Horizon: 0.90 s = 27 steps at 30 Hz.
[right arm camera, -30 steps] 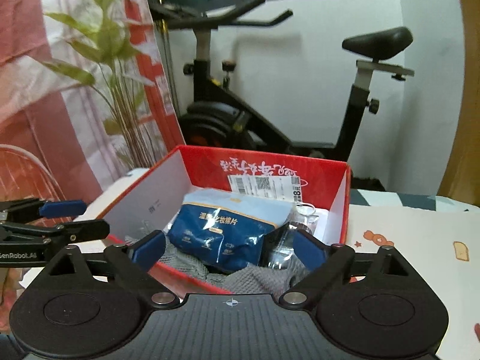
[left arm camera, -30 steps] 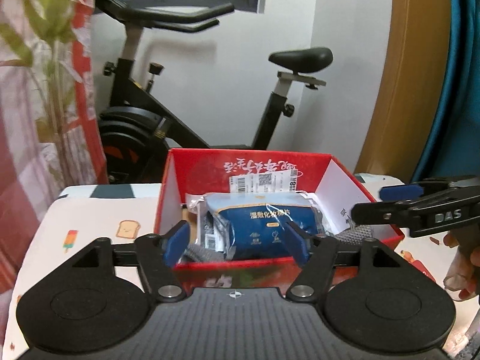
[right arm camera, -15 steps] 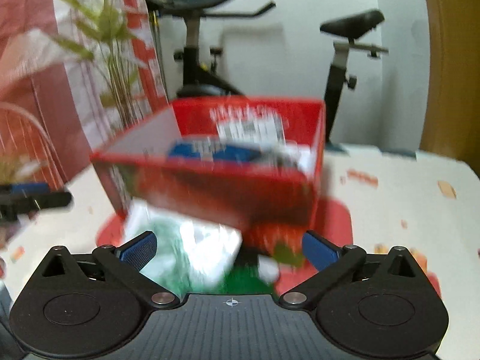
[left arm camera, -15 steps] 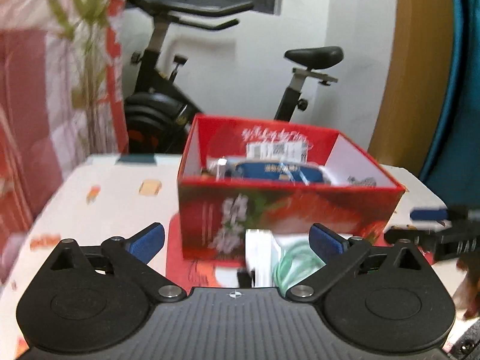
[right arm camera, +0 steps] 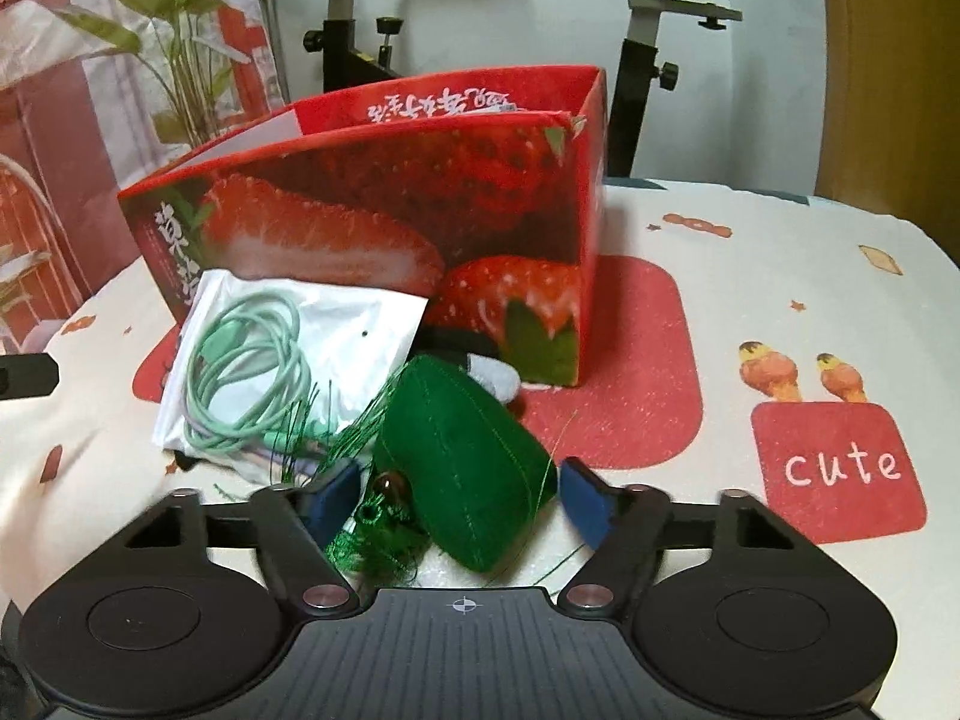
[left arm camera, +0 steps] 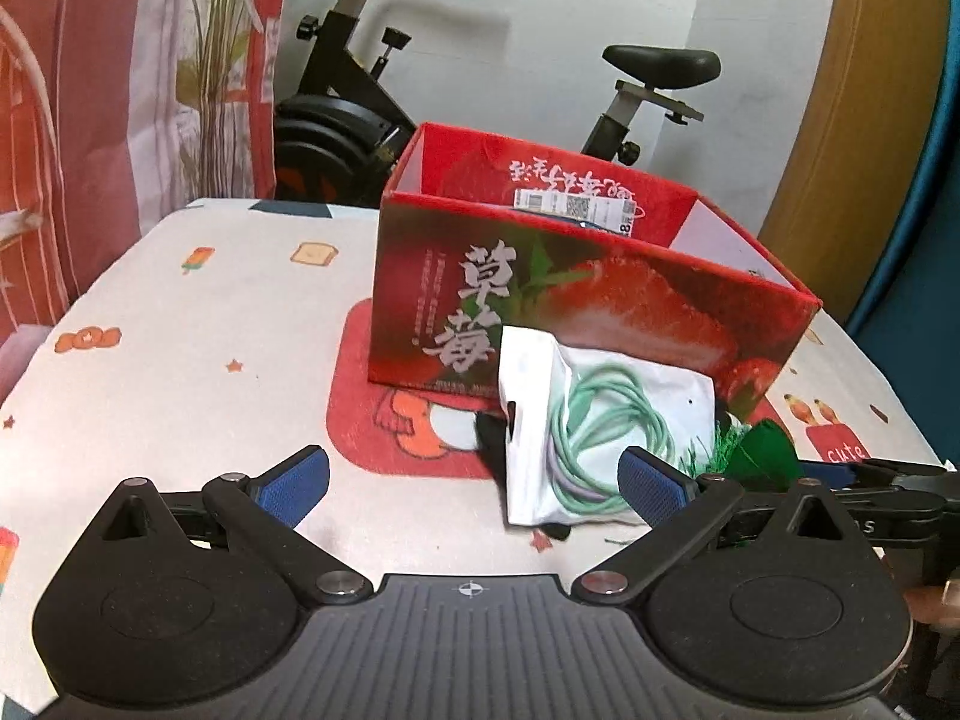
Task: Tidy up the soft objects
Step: 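Reach down and grasp the green tasselled sachet with the right tool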
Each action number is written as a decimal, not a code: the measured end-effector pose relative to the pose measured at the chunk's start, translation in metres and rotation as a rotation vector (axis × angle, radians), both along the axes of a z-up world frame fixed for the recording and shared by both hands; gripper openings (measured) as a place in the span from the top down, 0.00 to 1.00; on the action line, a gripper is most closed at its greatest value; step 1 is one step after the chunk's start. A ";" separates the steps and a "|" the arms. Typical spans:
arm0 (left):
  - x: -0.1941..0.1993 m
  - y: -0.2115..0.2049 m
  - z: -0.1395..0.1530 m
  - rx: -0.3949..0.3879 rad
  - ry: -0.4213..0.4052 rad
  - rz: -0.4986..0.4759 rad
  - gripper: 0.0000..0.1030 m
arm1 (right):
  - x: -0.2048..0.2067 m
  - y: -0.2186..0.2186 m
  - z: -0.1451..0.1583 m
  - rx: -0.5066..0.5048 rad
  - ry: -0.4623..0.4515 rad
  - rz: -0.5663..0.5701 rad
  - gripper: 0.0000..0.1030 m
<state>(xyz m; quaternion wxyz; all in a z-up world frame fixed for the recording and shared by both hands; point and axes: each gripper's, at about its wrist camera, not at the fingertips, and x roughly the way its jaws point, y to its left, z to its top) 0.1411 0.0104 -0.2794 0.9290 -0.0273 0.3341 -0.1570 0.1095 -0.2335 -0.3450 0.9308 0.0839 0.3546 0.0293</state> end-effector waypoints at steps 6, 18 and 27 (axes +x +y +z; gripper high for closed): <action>-0.007 -0.001 0.004 -0.033 -0.021 -0.026 0.00 | -0.010 0.000 0.003 0.019 0.002 0.024 0.48; -0.012 -0.006 -0.001 -0.084 0.012 -0.078 0.07 | -0.025 0.038 0.010 0.026 -0.012 0.215 0.50; -0.008 -0.011 -0.014 -0.218 0.106 -0.160 0.15 | -0.024 0.070 0.008 -0.005 -0.036 0.361 0.49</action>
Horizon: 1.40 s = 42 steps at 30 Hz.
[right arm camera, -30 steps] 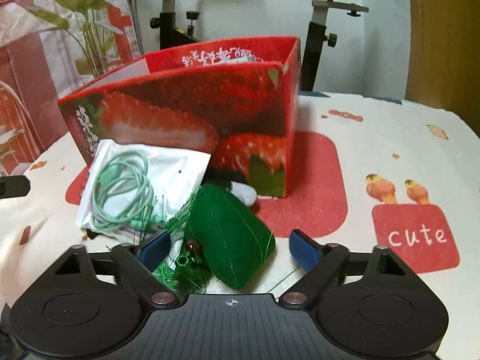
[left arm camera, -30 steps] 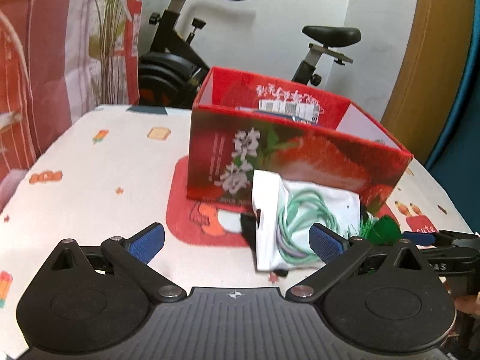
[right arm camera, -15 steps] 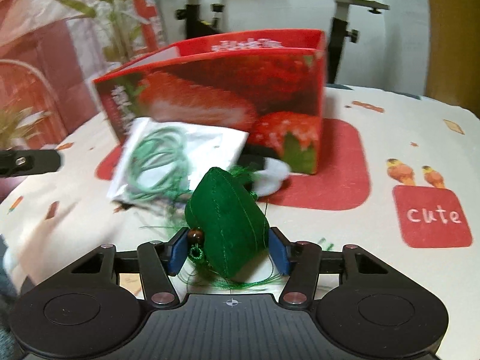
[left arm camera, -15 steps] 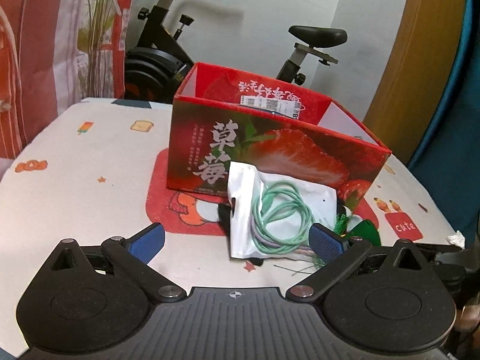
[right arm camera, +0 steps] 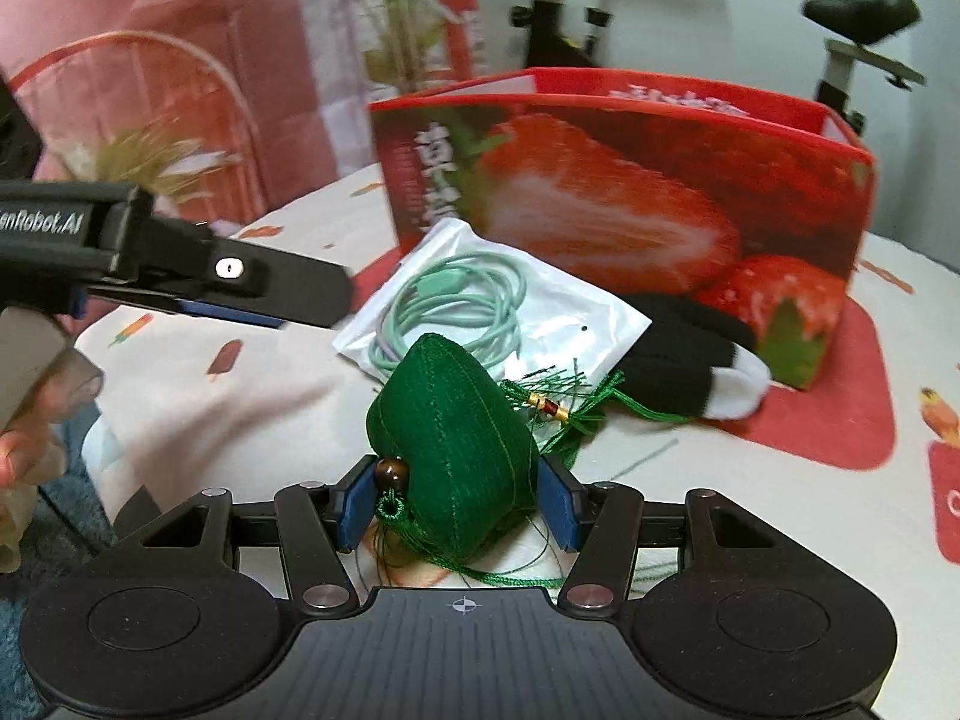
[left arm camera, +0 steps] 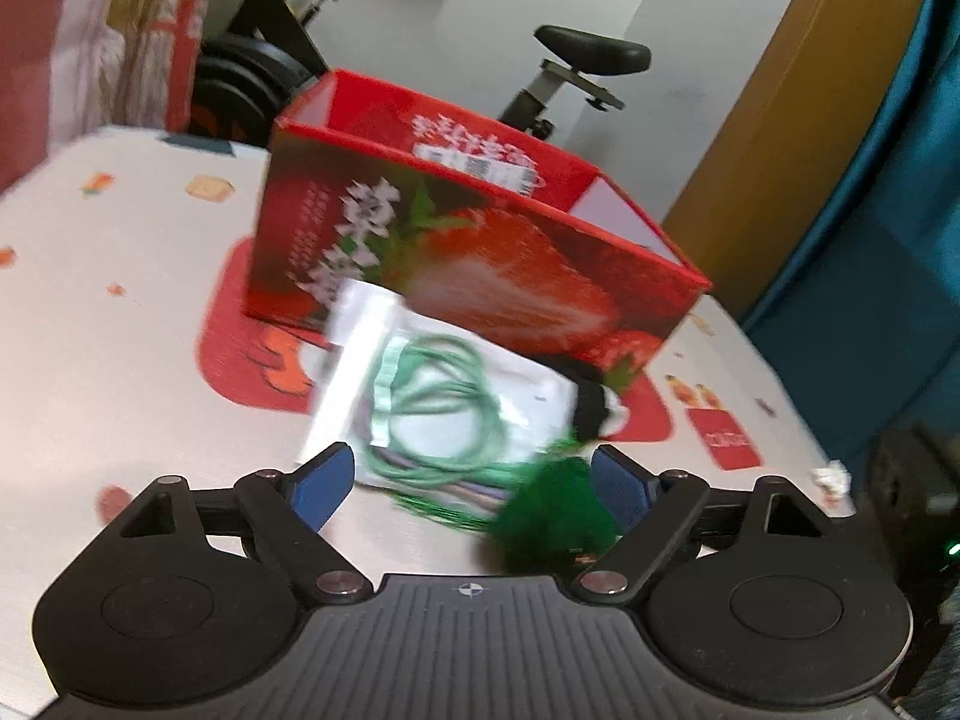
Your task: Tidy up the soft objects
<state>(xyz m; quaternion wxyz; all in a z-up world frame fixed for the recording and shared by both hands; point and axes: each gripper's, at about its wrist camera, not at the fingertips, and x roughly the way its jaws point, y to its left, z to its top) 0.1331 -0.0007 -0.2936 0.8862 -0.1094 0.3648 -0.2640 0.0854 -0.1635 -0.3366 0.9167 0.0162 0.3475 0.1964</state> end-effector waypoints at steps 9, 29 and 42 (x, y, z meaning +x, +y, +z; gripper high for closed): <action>0.009 -0.017 -0.030 -0.045 0.130 -0.073 0.28 | -0.003 0.005 -0.003 -0.012 -0.014 0.047 0.49; 0.012 -0.016 -0.035 -0.165 0.181 -0.111 0.49 | -0.010 0.006 0.019 -0.036 -0.058 0.024 0.56; 0.027 -0.028 0.112 -0.133 -0.153 -0.141 0.49 | 0.012 -0.012 0.155 -0.009 -0.333 0.039 0.56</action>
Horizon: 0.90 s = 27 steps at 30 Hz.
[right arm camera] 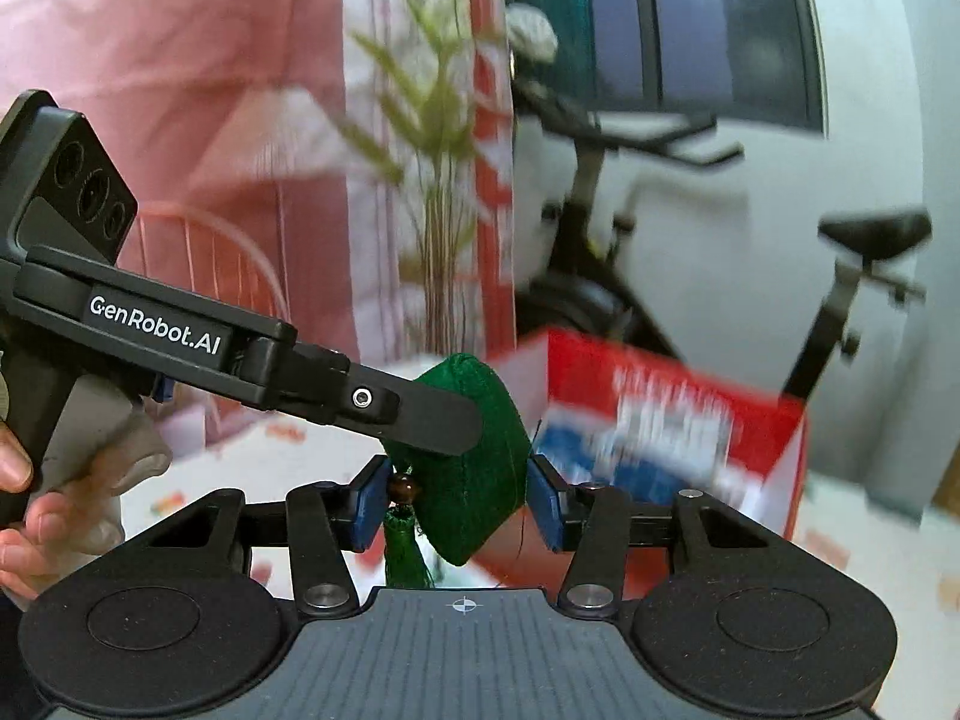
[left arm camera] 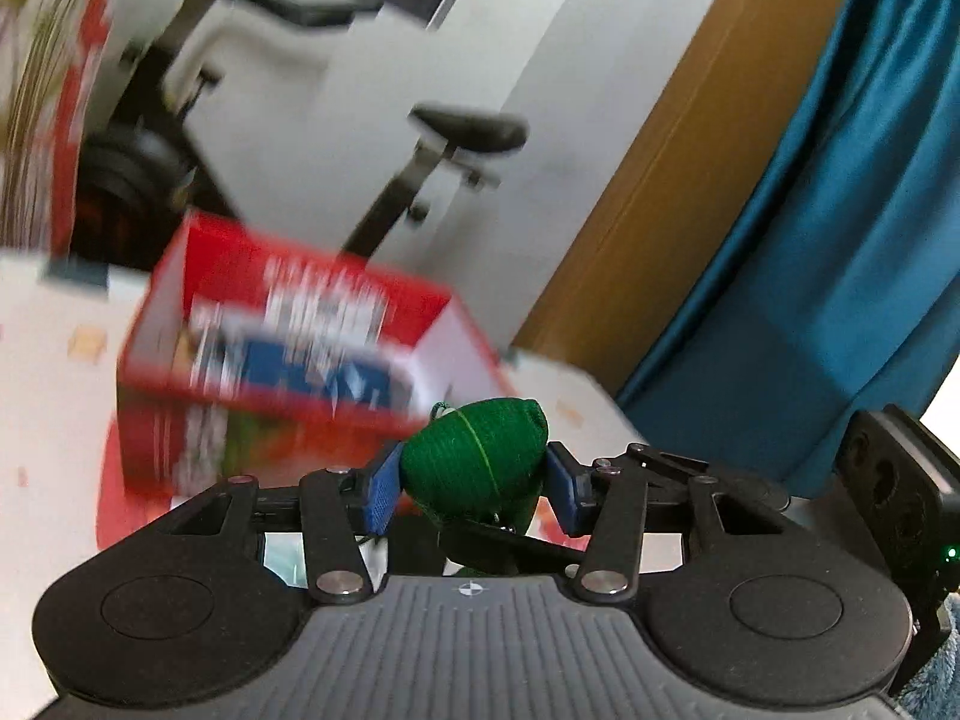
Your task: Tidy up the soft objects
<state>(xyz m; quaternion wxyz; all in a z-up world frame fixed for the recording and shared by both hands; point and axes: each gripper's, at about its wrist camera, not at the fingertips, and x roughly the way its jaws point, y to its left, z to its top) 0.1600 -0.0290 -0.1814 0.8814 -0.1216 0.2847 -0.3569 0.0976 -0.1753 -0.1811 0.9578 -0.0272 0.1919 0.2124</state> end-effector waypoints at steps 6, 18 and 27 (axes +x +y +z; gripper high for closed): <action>0.020 -0.005 0.051 -0.014 -0.103 0.019 0.49 | 0.033 -0.005 0.054 -0.028 -0.095 0.025 0.56; 0.078 -0.006 0.085 0.018 -0.177 0.052 0.49 | 0.113 -0.001 0.080 -0.089 -0.174 0.032 0.56; 0.125 -0.031 0.055 0.038 -0.080 -0.016 0.49 | 0.150 -0.040 0.044 -0.096 -0.082 -0.024 0.56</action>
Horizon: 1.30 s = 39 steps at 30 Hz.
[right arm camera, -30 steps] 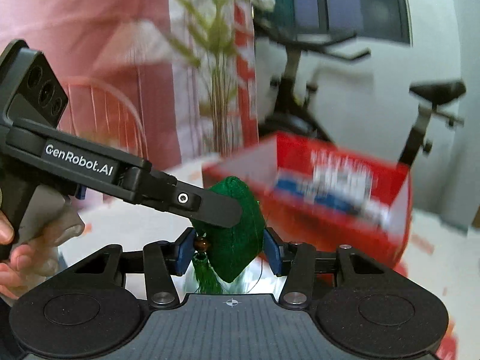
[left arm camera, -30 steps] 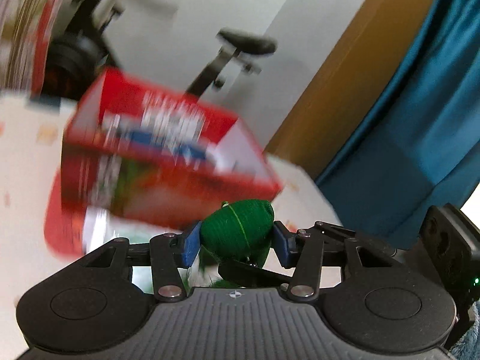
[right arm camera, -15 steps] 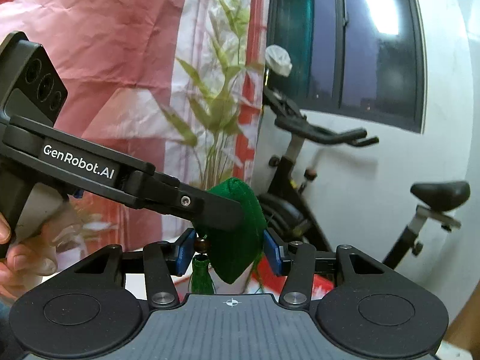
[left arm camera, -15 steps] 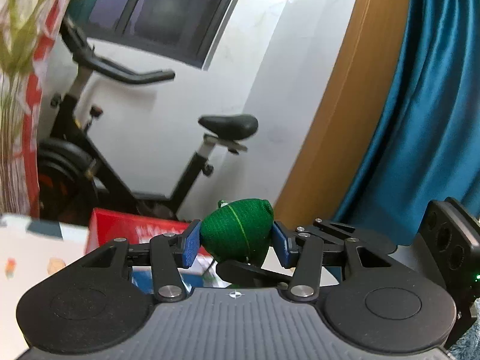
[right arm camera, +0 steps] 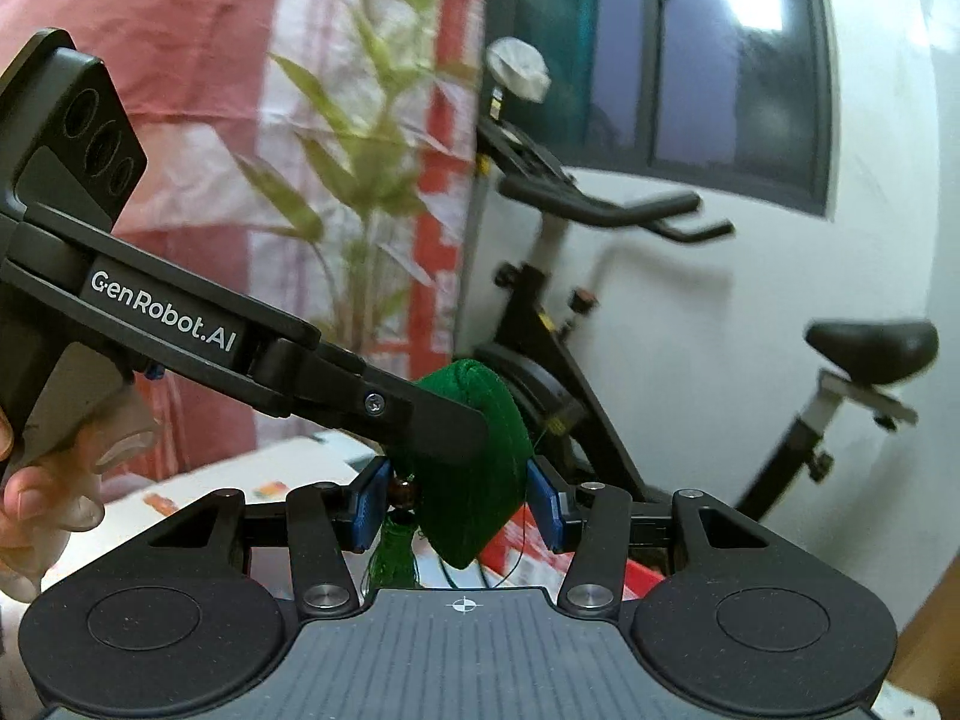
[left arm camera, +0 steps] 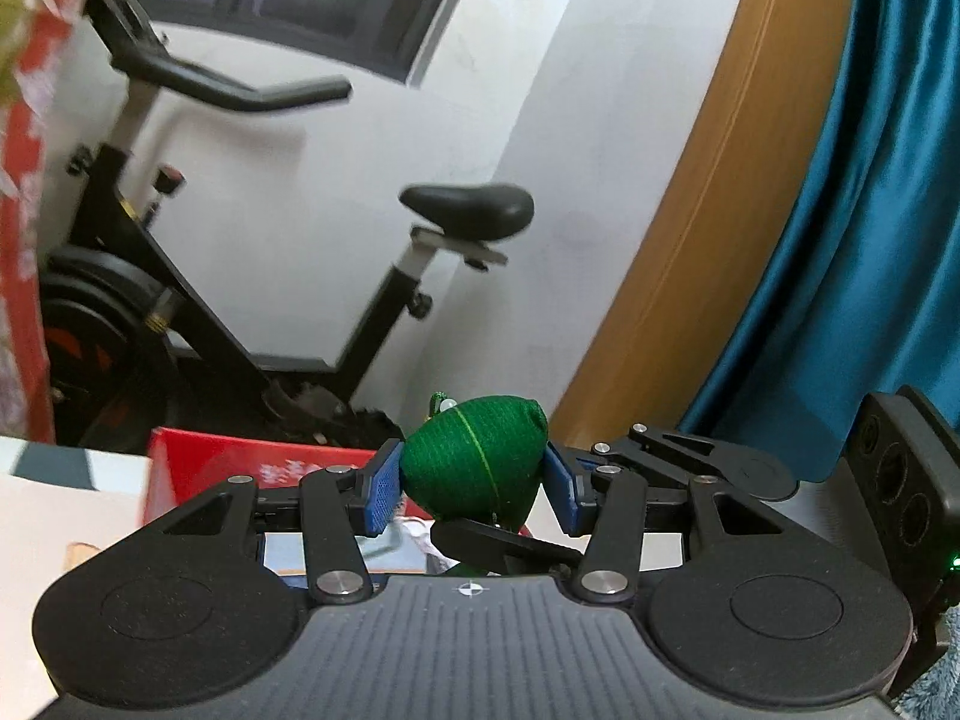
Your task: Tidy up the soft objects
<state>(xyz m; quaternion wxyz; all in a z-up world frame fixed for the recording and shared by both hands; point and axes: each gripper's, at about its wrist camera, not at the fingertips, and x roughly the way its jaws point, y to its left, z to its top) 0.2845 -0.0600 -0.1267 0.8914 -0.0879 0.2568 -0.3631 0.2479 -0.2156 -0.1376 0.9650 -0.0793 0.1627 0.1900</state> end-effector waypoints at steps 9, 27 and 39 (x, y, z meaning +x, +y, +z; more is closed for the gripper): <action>0.048 -0.053 -0.046 0.004 0.102 -0.080 0.49 | 0.026 -0.054 -0.043 -0.022 0.109 -0.092 0.56; 0.090 -0.083 -0.125 0.166 0.251 -0.066 0.49 | 0.049 -0.052 -0.113 -0.094 0.331 -0.177 0.51; 0.068 -0.068 -0.093 0.138 0.163 -0.064 0.35 | 0.030 -0.045 -0.097 -0.126 0.325 -0.241 0.31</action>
